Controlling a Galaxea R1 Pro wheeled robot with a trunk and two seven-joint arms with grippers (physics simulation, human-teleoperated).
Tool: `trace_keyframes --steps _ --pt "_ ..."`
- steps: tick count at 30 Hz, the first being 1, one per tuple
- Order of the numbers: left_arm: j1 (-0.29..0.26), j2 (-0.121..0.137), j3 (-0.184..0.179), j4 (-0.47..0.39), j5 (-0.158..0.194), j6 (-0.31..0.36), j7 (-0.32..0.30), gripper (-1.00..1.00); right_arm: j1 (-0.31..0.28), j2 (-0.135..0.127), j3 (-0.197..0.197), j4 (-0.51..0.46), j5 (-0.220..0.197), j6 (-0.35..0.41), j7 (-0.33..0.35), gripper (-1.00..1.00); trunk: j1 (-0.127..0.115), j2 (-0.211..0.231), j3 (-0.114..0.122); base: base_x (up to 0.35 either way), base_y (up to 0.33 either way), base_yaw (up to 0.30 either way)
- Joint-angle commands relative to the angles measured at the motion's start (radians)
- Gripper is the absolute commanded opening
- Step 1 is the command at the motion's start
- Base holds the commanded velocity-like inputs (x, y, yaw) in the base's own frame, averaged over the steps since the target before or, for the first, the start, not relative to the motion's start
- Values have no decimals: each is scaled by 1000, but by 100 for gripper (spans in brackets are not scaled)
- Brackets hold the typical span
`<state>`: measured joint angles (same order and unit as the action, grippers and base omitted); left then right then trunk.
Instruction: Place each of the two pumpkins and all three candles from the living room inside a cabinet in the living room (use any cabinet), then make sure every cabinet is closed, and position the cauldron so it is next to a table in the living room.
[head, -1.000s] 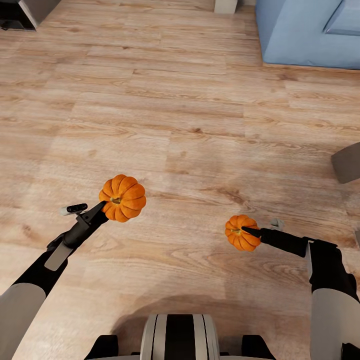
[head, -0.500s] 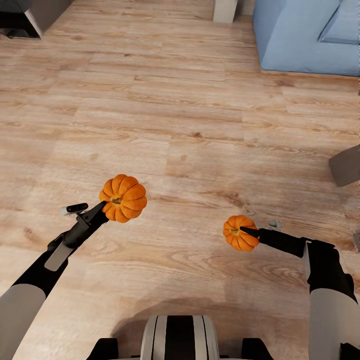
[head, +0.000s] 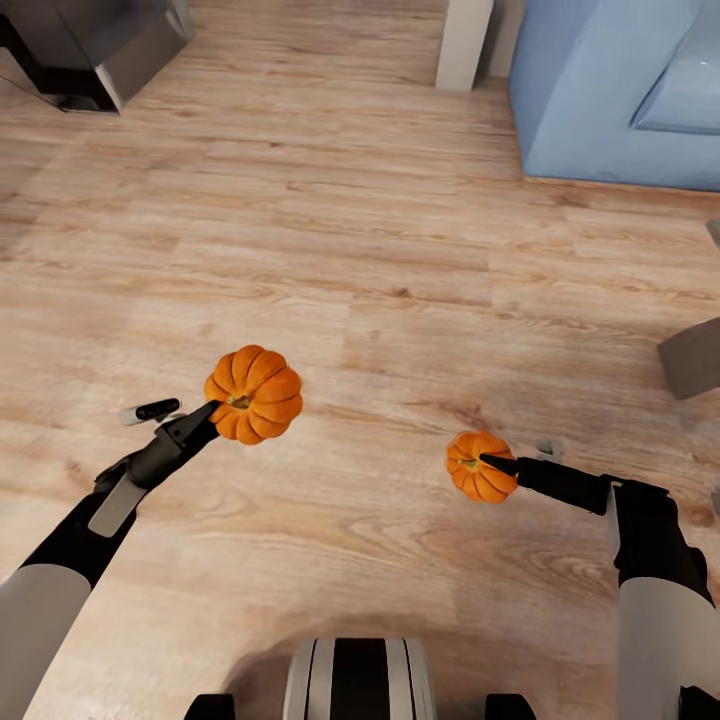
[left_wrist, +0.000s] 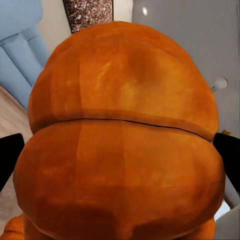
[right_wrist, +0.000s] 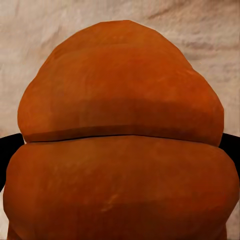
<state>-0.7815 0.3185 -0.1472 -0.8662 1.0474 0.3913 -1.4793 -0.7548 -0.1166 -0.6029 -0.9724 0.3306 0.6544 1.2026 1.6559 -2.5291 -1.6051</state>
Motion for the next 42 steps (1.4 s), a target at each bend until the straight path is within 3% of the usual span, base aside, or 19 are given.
trace_keyframes --steps 1,42 --pt "0 0 -1 -4 -1 0 1 -100 0 0 0 1 0 2 2 -100 0 0 5 0 0 255" --pt "0 -1 -2 -26 -3 0 1 -100 8 1 1 9 -1 1 0 -100 -19 10 187 0 0 270"
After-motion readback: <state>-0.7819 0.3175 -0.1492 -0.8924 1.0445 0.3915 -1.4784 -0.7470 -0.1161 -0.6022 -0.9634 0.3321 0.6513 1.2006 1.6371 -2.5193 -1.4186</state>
